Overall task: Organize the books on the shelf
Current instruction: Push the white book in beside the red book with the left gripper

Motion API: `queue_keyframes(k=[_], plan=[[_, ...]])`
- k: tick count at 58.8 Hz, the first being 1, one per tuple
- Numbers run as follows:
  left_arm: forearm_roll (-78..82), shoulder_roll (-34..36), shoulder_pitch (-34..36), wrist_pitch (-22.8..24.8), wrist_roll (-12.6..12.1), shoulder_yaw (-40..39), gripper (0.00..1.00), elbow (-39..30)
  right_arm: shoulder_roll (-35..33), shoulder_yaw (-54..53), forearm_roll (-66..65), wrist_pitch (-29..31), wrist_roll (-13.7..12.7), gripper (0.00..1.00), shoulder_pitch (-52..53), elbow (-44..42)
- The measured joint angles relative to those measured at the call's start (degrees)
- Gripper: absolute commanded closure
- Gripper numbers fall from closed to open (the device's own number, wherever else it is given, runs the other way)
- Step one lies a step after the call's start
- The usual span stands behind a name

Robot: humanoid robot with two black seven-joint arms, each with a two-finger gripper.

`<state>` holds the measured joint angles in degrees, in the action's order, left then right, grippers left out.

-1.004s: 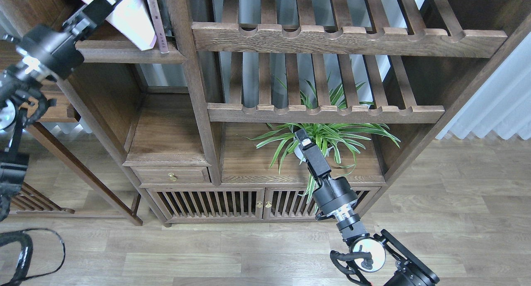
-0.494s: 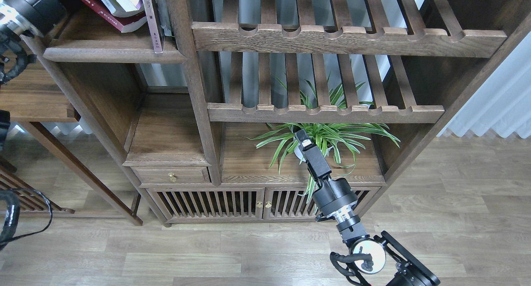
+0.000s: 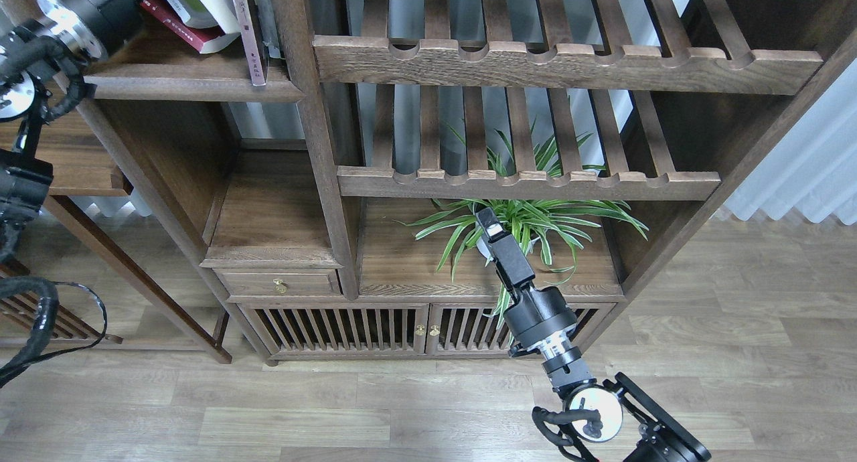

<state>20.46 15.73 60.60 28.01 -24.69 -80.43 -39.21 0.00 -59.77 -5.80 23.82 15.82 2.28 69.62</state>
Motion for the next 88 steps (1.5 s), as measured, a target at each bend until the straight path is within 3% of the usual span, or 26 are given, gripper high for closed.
queue_keyframes(k=[3,7,14,30,62,88], plan=[[0.00,-0.04,0.00,0.00,0.07,0.16,0.89,0.11,0.00,0.00,0.00,0.00,0.00,0.01,0.00,0.00],[-0.01,-0.06,-0.06,0.00,0.09,0.27,0.72,0.12,0.00,0.00,0.00,0.00,0.00,0.01,0.00,0.01],[-0.03,-0.09,-0.49,0.00,0.05,0.46,0.55,-0.48,0.00,0.00,0.00,0.00,0.00,0.01,-0.06,0.04],[-0.33,1.49,-1.40,0.00,0.01,-0.40,0.36,-3.66,0.00,-0.09,0.00,0.07,0.00,0.01,-0.36,0.31],[-1.27,5.08,-13.29,-0.01,-0.21,-5.23,0.35,-19.30,0.00,-0.05,0.00,0.10,-0.07,0.01,-0.69,0.51],[-1.34,5.29,-14.41,-0.01,-0.36,-9.99,0.35,-26.46,0.00,0.00,0.00,0.00,-0.18,0.01,-0.70,0.52]])
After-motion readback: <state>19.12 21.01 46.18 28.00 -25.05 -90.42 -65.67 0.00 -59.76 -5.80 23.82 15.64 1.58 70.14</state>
